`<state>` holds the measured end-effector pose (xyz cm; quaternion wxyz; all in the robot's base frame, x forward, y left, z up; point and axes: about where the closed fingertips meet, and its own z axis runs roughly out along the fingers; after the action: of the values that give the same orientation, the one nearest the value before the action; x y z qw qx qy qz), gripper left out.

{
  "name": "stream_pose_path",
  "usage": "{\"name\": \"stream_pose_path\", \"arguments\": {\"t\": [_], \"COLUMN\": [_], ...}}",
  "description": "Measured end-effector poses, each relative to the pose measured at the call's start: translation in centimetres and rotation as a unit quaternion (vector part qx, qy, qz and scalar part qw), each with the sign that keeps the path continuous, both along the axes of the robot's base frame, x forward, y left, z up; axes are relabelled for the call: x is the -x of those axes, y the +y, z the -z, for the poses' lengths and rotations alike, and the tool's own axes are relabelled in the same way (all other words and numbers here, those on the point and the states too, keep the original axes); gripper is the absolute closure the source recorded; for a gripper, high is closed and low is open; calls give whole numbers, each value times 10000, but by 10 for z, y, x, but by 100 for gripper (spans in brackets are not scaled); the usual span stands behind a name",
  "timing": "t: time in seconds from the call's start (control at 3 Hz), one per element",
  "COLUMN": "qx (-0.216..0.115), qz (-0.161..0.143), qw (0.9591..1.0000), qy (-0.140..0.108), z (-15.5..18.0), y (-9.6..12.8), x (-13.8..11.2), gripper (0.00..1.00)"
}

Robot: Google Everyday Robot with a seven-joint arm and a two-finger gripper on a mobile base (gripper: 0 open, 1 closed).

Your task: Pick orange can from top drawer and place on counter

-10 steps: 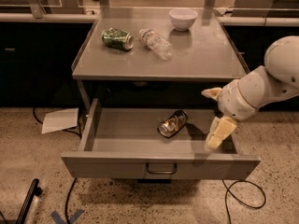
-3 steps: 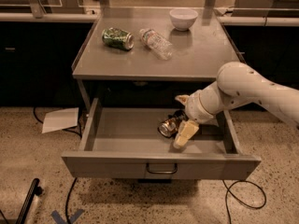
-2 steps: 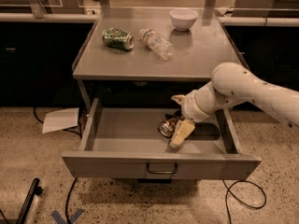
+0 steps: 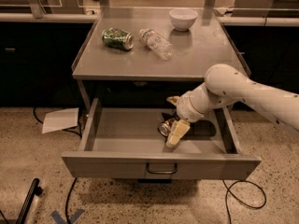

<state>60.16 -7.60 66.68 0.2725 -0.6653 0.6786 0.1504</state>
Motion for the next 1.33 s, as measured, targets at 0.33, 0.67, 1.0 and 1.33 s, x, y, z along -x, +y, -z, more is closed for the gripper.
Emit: {"name": "stream_pose_path", "arguments": {"t": [0.33,0.67,1.0,1.33], "qx": [44,82,46,52], "qz": [-50,-87,-167,-169], "qw": [9998,9991,9994,9991], "qy": [203,412,309,380], "z": [18,44,49,58], "y": [1,3,-4,-7], "x": [4,-8,-27,-28], "gripper": [0,0,0,0]}}
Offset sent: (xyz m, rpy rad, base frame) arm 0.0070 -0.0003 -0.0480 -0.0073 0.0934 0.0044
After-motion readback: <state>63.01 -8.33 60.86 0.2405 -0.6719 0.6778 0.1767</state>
